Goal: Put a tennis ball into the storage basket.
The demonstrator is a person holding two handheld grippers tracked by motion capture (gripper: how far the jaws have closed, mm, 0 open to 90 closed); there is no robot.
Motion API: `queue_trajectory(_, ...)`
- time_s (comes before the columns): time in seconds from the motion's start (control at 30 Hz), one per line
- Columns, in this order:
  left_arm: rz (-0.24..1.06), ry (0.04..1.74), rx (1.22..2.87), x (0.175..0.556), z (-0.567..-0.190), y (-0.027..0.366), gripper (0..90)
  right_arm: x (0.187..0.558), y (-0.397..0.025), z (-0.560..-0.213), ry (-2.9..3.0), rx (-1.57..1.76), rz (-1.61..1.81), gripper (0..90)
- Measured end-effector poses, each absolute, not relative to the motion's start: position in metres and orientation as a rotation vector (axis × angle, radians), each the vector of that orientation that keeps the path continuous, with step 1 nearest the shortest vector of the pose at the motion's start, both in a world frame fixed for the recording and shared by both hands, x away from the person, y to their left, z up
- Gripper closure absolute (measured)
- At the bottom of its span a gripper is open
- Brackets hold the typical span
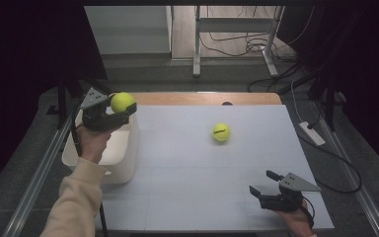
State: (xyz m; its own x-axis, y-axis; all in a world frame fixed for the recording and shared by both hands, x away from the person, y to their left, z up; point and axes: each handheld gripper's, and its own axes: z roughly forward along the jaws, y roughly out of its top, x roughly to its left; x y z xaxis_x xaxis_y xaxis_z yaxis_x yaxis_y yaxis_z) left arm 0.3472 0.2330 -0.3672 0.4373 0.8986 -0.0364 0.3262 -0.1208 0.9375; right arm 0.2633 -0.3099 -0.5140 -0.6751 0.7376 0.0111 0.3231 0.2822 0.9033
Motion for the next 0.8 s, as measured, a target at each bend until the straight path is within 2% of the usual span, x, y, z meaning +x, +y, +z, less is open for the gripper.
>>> queue_trajectory(0.8,0.760,1.191,1.707,0.364,-0.367,0.258,26.6,0.263,-0.310,-0.514,2.145,0.951,1.370,12.6)
